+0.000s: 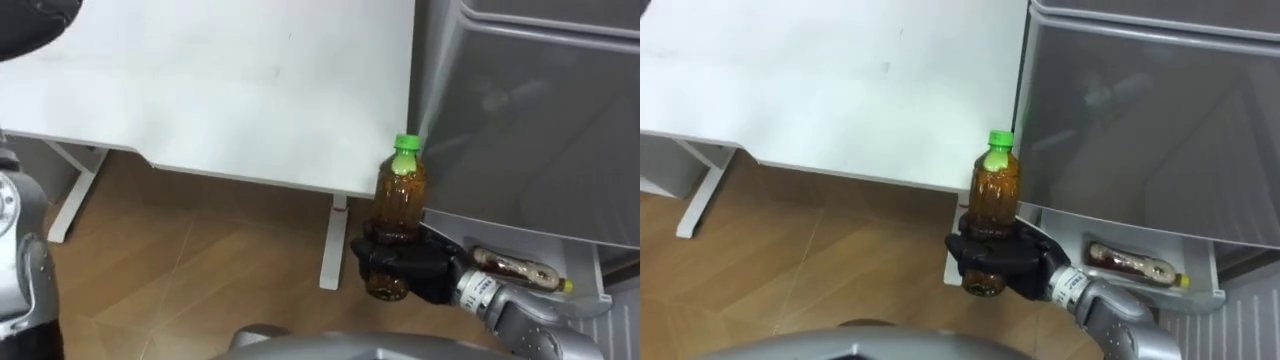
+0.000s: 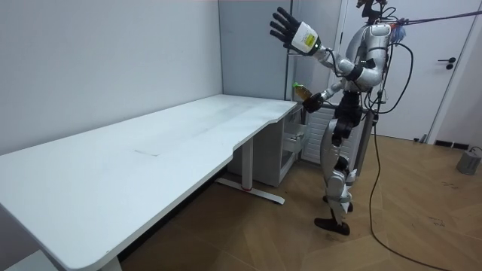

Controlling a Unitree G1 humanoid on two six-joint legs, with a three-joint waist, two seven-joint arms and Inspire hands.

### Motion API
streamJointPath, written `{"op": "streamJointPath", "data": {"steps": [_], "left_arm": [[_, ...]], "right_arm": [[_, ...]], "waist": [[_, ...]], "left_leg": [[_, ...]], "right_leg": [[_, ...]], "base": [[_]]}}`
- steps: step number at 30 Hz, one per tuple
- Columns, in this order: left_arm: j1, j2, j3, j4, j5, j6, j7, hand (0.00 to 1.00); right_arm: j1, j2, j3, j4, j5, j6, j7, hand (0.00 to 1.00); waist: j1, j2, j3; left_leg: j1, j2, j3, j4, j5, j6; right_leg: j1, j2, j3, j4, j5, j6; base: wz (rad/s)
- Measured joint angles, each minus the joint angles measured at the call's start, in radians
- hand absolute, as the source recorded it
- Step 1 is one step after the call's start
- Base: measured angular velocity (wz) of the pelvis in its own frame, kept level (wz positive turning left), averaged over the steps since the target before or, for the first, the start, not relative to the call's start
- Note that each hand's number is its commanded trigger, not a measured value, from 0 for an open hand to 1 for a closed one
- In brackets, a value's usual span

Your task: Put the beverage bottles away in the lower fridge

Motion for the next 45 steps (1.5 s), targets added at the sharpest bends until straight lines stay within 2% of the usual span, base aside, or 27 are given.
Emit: {"op": "streamJointPath", "data": {"steps": [2, 6, 8, 9, 11, 12, 14, 16, 17, 20, 26, 32, 33, 36, 40, 43, 45], "left_arm": [[0.021, 0.0, 0.011, 0.086, -0.028, 0.021, 0.03, 0.0], [0.057, -0.001, 0.009, 0.257, -0.113, 0.039, 0.045, 0.0], [0.073, -0.003, -0.011, 0.393, -0.178, 0.056, 0.06, 0.0], [0.077, -0.006, -0.022, 0.42, -0.209, 0.06, 0.065, 0.0], [0.099, -0.022, -0.078, 0.546, -0.318, 0.069, 0.063, 0.0], [0.107, -0.023, -0.097, 0.577, -0.344, 0.072, 0.062, 0.0], [0.13, -0.027, -0.19, 0.691, -0.402, 0.089, 0.046, 0.0], [0.131, -0.032, -0.267, 0.799, -0.402, 0.096, 0.021, 0.0], [0.137, -0.046, -0.295, 0.868, -0.402, 0.102, -0.001, 0.0], [0.137, -0.07, -0.335, 1.026, -0.415, 0.116, -0.053, 0.0], [0.139, -0.084, -0.391, 1.194, -0.422, 0.129, -0.148, 0.0], [0.161, -0.106, -0.43, 1.256, -0.42, 0.142, -0.176, 0.0], [0.162, -0.107, -0.43, 1.265, -0.416, 0.141, -0.176, 0.0], [0.159, -0.109, -0.419, 1.297, -0.312, 0.141, -0.177, 0.0], [0.135, -0.105, -0.406, 1.316, -0.084, 0.144, -0.19, 0.0], [0.119, -0.103, -0.426, 1.316, 0.036, 0.151, -0.186, 0.0], [0.111, -0.1, -0.448, 1.315, 0.075, 0.158, -0.173, 0.0]], "right_arm": [[0.0, -0.002, 0.0, -0.007, 0.005, 0.006, -0.005, 1.0], [-0.001, -0.005, 0.001, -0.007, 0.041, 0.015, -0.02, 1.0], [-0.002, -0.006, 0.005, -0.006, 0.049, 0.015, -0.027, 1.0], [-0.002, -0.006, 0.007, -0.006, 0.052, 0.015, -0.032, 1.0], [-0.005, -0.005, 0.013, -0.006, 0.067, 0.025, -0.055, 1.0], [-0.005, -0.003, 0.016, -0.005, 0.072, 0.027, -0.058, 1.0], [-0.005, -0.003, 0.042, -0.004, 0.081, 0.028, -0.069, 1.0], [-0.006, 0.001, 0.055, -0.004, 0.081, 0.037, -0.079, 1.0], [-0.005, 0.012, 0.056, -0.003, 0.081, 0.045, -0.086, 1.0], [-0.005, 0.033, 0.057, 0.001, 0.082, 0.048, -0.099, 1.0], [-0.006, 0.035, 0.071, 0.013, 0.096, 0.058, -0.111, 1.0], [-0.006, 0.034, 0.086, 0.021, 0.101, 0.06, -0.112, 1.0], [-0.006, 0.036, 0.087, 0.025, 0.101, 0.06, -0.111, 1.0], [-0.006, 0.044, 0.088, 0.049, 0.101, 0.062, -0.112, 1.0], [-0.005, 0.047, 0.09, 0.049, 0.102, 0.071, -0.111, 1.0], [-0.006, 0.047, 0.094, 0.049, 0.111, 0.072, -0.112, 1.0], [-0.006, 0.047, 0.094, 0.051, 0.118, 0.071, -0.113, 1.0]], "waist": [[0.005, 0.0, 0.0004], [0.007, 0.005, 0.0017], [0.001, 0.001, 0.0033], [0.004, 0.003, 0.0045], [0.005, -0.008, 0.001], [0.004, -0.008, 0.0017], [0.002, -0.016, 0.0037], [-0.008, -0.022, 0.0065], [-0.017, -0.025, 0.0079], [-0.039, -0.035, 0.0087], [-0.055, -0.04, 0.0079], [-0.077, -0.037, 0.007], [-0.079, -0.036, 0.0067], [-0.08, -0.04, 0.0027], [-0.102, -0.043, 0.0042], [-0.12, -0.045, 0.0049], [-0.137, -0.047, 0.0047]], "left_leg": [[-0.001, 0.001, -0.001, -0.002, 0.0, 0.0], [-0.001, 0.0, 0.0, -0.004, 0.0, 0.0], [-0.002, 0.001, -0.001, -0.004, 0.0, 0.0], [-0.005, 0.001, -0.001, -0.004, 0.0, 0.0], [-0.004, -0.001, -0.001, -0.008, 0.0, 0.0], [-0.003, -0.001, -0.001, -0.009, 0.0, 0.0], [-0.004, 0.001, 0.0, -0.009, 0.0, 0.0], [-0.007, 0.0, -0.001, -0.01, 0.0, 0.0], [-0.008, 0.0, 0.0, -0.011, 0.0, 0.0], [-0.012, 0.002, 0.003, -0.013, -0.001, 0.0], [-0.021, 0.001, 0.01, -0.013, 0.0, 0.0], [-0.023, 0.002, 0.016, -0.013, 0.0, 0.0], [-0.022, 0.002, 0.018, -0.013, 0.0, 0.0], [-0.017, 0.006, 0.043, -0.024, 0.0, 0.0], [-0.018, 0.006, 0.045, -0.022, 0.0, 0.0], [-0.02, 0.006, 0.044, -0.019, 0.0, 0.0], [-0.023, 0.006, 0.042, -0.015, 0.0, 0.0]], "right_leg": [[0.0, 0.001, -0.002, -0.001, 0.0, 0.0], [0.002, 0.001, -0.004, -0.003, 0.0, 0.0], [0.001, 0.001, -0.006, -0.003, 0.0, 0.0], [-0.002, 0.001, -0.005, -0.003, 0.0, 0.0], [-0.002, 0.0, -0.007, -0.004, 0.0, 0.0], [-0.001, 0.0, -0.006, -0.004, 0.0, 0.0], [-0.003, 0.001, -0.006, -0.004, 0.0, 0.0], [-0.003, 0.0, -0.009, -0.002, 0.0, 0.0], [-0.004, 0.001, -0.006, -0.002, 0.0, 0.0], [-0.004, 0.003, -0.002, -0.003, 0.0, 0.0], [-0.016, 0.002, 0.003, -0.002, 0.004, 0.002], [-0.017, 0.002, 0.003, -0.001, 0.006, 0.002], [-0.016, 0.002, 0.004, -0.001, 0.006, 0.002], [-0.019, 0.003, 0.015, 0.001, 0.006, 0.002], [-0.02, 0.003, 0.017, 0.003, 0.008, 0.003], [-0.024, 0.003, 0.018, 0.011, 0.008, 0.003], [-0.024, 0.003, 0.018, 0.011, 0.008, 0.003]], "base": [[0.0], [0.0], [0.0], [0.0], [0.0], [0.0], [0.0], [0.0], [0.0], [-0.03], [-0.01], [-0.01], [-0.04], [-0.09], [-0.01], [0.01], [0.0]]}}
